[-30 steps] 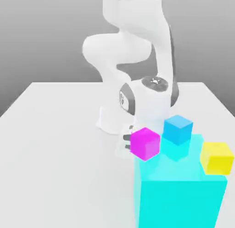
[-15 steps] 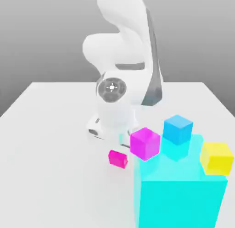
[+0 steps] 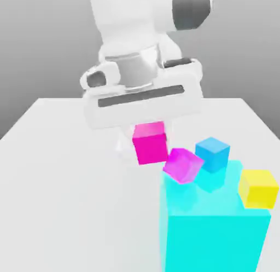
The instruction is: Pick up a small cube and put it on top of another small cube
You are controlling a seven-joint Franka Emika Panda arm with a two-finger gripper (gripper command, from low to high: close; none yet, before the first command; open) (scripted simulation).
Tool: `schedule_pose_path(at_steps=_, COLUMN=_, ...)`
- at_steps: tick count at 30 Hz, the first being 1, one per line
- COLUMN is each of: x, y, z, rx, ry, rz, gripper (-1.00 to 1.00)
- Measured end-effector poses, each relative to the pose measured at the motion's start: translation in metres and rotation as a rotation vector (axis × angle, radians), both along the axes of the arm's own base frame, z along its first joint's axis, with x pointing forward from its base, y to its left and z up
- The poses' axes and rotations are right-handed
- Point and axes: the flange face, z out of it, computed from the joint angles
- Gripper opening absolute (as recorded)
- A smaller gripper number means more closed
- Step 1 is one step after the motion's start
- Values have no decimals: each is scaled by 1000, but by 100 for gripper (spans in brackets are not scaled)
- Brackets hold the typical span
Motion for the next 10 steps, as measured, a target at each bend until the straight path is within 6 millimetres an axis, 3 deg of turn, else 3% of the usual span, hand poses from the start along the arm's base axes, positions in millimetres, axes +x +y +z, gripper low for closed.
schedule_pose_path(at_steps=3, x=-21, y=61, z=22, rx=-95, ry=-10, rz=263, gripper=-100)
schedule_pose_path(at_steps=6, x=-27, y=77, z=-9, rx=-136, ry=-7, rz=346, gripper=-100)
schedule_pose_path(at_steps=7, x=-28, y=78, z=-23, rx=-138, ry=-7, rz=352, gripper=100)
schedule_pose_path(at_steps=10, x=-28, y=78, z=-23, rx=-138, ry=-7, rz=352, gripper=100)
